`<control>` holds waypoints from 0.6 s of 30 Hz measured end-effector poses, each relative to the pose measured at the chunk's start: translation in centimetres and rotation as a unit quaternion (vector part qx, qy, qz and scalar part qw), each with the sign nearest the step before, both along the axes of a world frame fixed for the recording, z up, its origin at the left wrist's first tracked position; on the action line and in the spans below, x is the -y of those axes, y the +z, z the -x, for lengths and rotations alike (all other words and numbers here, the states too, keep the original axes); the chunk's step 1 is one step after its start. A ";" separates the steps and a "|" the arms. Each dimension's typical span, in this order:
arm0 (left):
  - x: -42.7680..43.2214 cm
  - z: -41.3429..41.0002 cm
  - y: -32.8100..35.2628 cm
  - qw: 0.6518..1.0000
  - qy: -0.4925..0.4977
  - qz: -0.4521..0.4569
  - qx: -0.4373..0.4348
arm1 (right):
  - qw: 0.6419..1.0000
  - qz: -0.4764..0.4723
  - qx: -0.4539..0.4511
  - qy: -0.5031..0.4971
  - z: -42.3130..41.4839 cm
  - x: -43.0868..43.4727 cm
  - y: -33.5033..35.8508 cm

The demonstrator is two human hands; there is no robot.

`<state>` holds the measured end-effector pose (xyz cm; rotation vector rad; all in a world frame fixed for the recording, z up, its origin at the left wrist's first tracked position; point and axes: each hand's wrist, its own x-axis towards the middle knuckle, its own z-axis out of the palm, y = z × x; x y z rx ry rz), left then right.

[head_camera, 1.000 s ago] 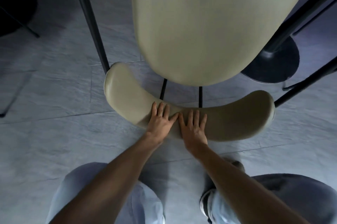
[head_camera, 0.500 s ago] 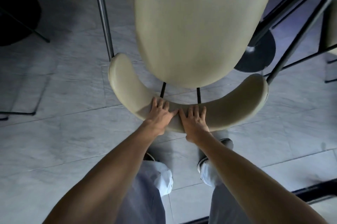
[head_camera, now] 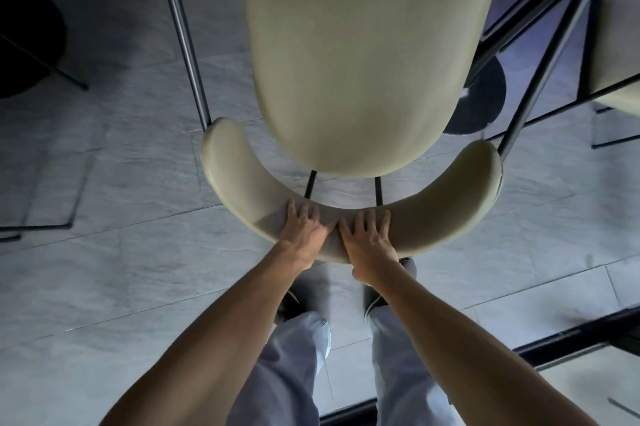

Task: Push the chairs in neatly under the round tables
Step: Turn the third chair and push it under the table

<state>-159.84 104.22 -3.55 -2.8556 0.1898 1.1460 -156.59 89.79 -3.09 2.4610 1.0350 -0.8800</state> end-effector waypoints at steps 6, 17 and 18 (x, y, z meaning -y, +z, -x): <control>-0.1 2.0 1.3 1.000 -0.020 -0.013 -0.002 | 0.998 -0.029 -0.024 -0.046 3.5 0.2 0.0; 0.2 1.9 6.3 0.991 -0.123 -0.052 0.007 | 0.990 -0.045 -0.039 -0.125 6.6 0.5 1.8; 0.4 2.0 6.8 0.991 -0.123 -0.052 0.009 | 0.990 -0.047 -0.040 -0.130 6.8 0.6 2.1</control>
